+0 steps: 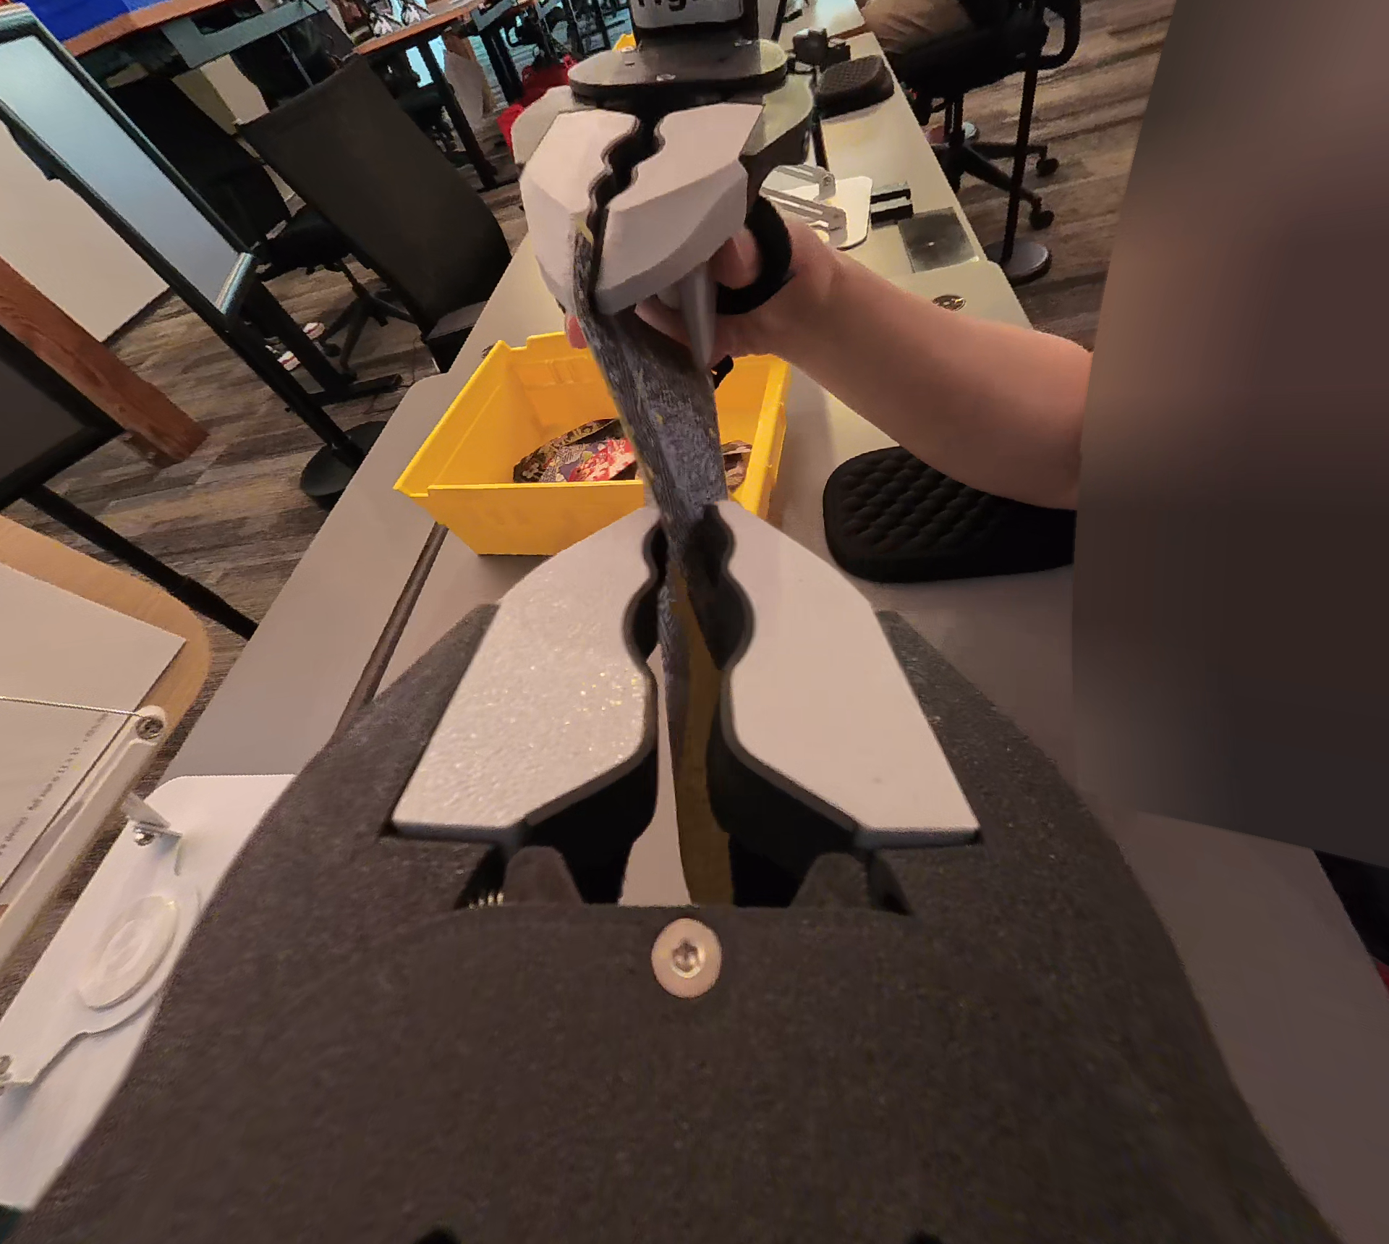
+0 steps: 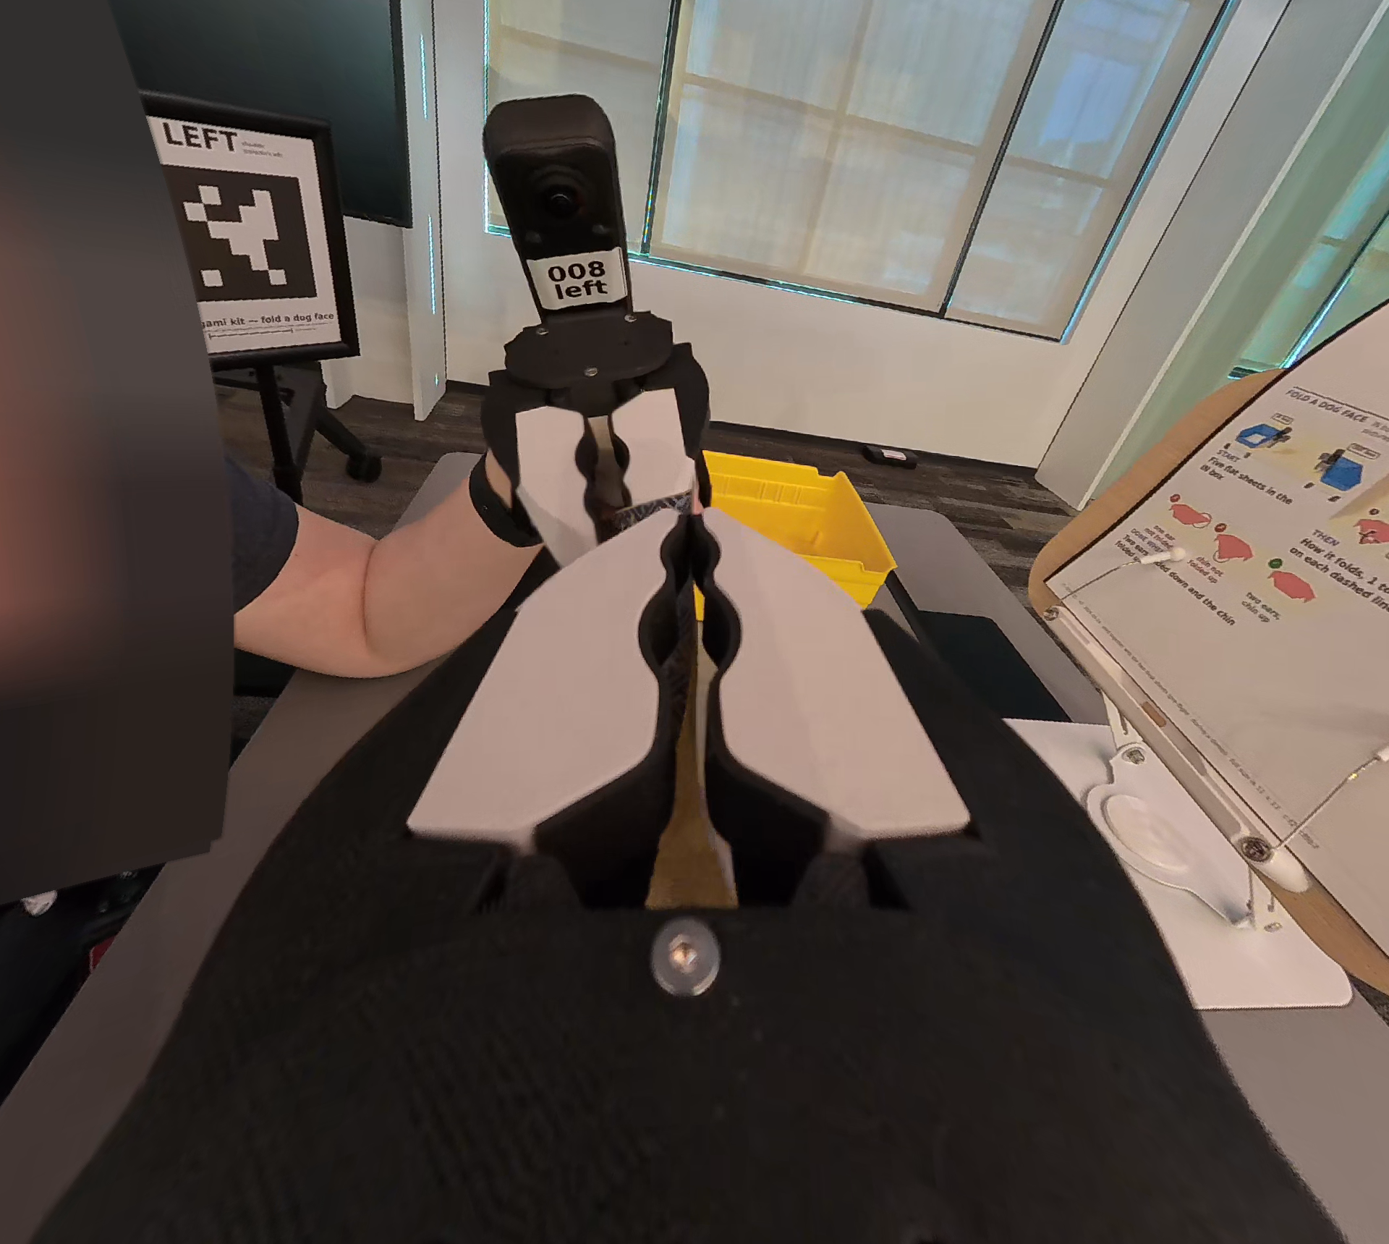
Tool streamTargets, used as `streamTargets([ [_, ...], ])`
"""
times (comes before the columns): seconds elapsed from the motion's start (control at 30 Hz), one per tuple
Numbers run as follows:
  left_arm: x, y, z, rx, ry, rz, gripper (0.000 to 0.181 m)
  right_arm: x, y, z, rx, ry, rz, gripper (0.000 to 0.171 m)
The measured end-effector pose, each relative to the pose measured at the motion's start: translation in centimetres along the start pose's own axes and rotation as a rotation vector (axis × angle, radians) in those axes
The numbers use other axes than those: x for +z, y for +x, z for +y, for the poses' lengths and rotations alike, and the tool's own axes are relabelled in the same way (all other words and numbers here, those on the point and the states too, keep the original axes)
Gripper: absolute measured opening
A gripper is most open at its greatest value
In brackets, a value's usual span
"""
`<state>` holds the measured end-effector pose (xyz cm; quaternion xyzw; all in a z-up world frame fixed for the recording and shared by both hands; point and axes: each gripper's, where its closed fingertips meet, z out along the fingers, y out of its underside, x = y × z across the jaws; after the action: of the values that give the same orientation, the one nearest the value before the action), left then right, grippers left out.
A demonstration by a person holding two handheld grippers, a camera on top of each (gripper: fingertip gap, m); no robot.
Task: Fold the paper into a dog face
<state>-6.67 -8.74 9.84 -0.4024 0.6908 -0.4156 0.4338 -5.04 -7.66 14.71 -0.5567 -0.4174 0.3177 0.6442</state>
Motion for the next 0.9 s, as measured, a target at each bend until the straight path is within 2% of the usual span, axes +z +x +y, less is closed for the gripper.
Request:
streamTargets([
  [0.07, -0.1, 0.0, -0.1, -0.006, 0.009, 0.004, 0.003, -0.1, -0.2, -0.2, 0.0, 0.008, -0.015, 0.001],
  [0.17, 0.0, -0.4, 0.1, 0.015, -0.004, -0.031, 0.009, -0.2, -0.4, -0.3, 0.012, 0.016, -0.033, 0.001],
  [0.23, 0.0, -0.5, 0.3, 0.032, -0.022, -0.041, 0.0, -0.1, -0.5, -0.1, 0.017, 0.011, -0.045, 0.001],
  [0.33, -0.1, -0.5, 0.2, 0.021, -0.016, -0.036, 0.0, -0.1, -0.6, -0.3, 0.018, 0.027, -0.053, 0.002],
  [0.47, -0.7, -1.3, -0.6, -0.013, 0.039, -0.064, 0.0, -0.7, -0.3, -0.7, -0.025, 0.034, -0.009, 0.023],
  [0.53, -1.0, -1.3, -0.7, -0.037, 0.056, -0.041, 0.0, -1.4, -0.5, -1.0, -0.061, 0.026, 0.0, 0.026],
  [0.7, -1.3, -0.8, -0.6, -0.028, 0.047, -0.014, 0.0, -3.5, 0.1, -2.8, -0.086, 0.102, 0.057, 0.014],
  [0.9, -0.7, 0.3, 0.1, -0.016, 0.001, 0.051, 0.0, -2.4, -1.1, -1.3, -0.138, 0.0, 0.003, 0.01],
])
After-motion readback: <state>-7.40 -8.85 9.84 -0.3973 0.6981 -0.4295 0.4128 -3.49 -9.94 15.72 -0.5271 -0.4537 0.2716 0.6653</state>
